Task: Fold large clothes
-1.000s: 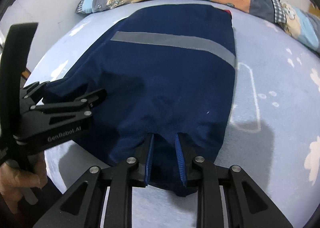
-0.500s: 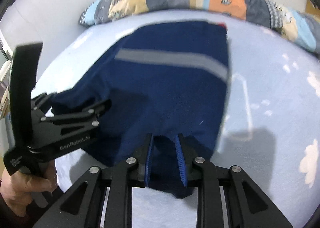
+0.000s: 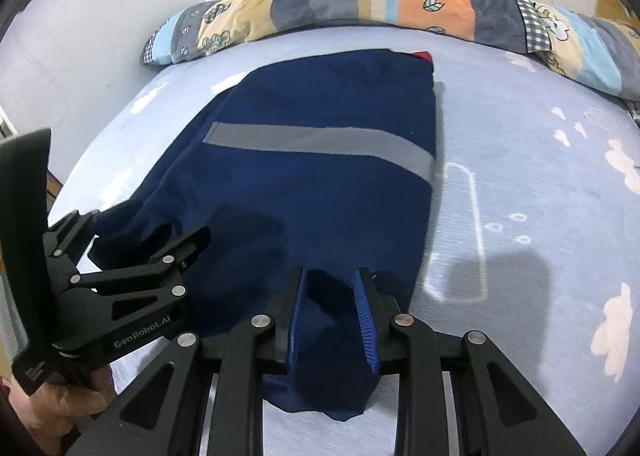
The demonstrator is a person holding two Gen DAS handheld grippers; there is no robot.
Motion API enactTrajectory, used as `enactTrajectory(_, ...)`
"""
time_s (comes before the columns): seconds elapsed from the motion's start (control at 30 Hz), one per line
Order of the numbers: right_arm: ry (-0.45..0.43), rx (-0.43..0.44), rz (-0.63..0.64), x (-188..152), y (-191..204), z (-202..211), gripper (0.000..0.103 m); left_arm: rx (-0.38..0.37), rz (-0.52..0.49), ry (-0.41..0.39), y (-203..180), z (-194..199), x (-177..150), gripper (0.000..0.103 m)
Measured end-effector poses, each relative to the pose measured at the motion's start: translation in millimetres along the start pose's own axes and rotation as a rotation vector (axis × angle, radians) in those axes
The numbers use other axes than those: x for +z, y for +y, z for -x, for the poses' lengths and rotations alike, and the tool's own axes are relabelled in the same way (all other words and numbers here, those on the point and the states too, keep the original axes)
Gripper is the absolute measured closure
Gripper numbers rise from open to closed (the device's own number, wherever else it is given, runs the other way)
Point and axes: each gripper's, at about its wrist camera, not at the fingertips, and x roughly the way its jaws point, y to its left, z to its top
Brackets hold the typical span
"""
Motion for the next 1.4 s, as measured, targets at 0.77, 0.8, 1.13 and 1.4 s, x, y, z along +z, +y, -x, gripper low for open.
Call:
enactTrajectory(0.77,-0.036,0.151,-0.313,15.4,-70.7,11.5,0.045,-0.299,0.333,0.128,122.4,-18.7,30.0,0.015)
enactTrajectory(0.8,-0.035,0.150,-0.308,15.8,-69.8,11.3,0.045,-0.321,0.343,0.149,124.3,-23.7,30.5,0.015)
enactTrajectory(1.13,0.001,0.155,-0.314,16.4,-70.1,2.8,0.043,-0.524,0.517,0.319,142.6,-65.6,20.3,0.015)
enactTrajectory(1.4,0.040,0.178,-0.355,14.3,-76.4,-6.3,0.040,-0.630,0.560,0.384,143.3,-87.4,18.4,0.015)
